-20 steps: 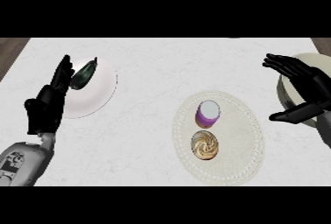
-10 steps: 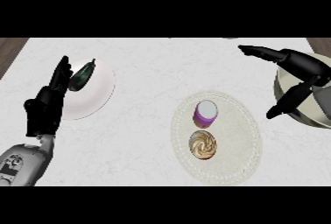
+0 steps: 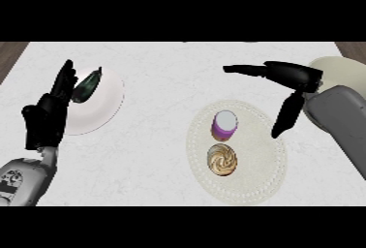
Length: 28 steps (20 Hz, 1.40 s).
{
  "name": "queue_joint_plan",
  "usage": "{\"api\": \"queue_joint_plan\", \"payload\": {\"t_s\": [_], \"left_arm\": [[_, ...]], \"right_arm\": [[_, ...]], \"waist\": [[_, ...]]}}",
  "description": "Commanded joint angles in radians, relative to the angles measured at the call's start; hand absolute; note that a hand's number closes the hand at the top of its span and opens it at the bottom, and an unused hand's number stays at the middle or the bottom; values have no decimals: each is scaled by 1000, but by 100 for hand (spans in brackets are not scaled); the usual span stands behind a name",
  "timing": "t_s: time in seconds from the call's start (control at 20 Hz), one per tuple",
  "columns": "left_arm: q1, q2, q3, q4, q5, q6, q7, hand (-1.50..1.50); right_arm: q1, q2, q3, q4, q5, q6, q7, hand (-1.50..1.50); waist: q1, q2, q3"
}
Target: Pick the can from the placemat and place it in the bowl
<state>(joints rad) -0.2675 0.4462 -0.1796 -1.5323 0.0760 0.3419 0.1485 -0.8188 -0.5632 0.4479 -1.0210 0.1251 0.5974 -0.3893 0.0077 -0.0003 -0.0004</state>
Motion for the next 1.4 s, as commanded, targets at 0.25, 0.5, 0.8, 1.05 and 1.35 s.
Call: {"api": "queue_joint_plan", "payload": {"t_s": [0.25,0.5,0.8,1.05,1.35], "left_arm": [[5,-3,53,-27,-12,-42,31,0],[23,-41,60,13,-47,-43,-13,0],[26,-92,51,-8,-107,-51,-5,0],[40,-100,94,-16,-95,-95,-22,0],[51,-101,116,-103,-116,-121,80,0]], "right_arm": [[56,76,74,-70,177,19,113,-150],[7,130,53,-38,241,68,227,-150],[11,219,23,139,383,-19,97,-150],[-25,301,-11,199,436,-18,115,-150],[18,361,-35,245,506,-56,67,-150]], "waist": [[-6,-1,0],[-5,0,0],[2,3,1],[4,3,0],[3,1,1]]}}
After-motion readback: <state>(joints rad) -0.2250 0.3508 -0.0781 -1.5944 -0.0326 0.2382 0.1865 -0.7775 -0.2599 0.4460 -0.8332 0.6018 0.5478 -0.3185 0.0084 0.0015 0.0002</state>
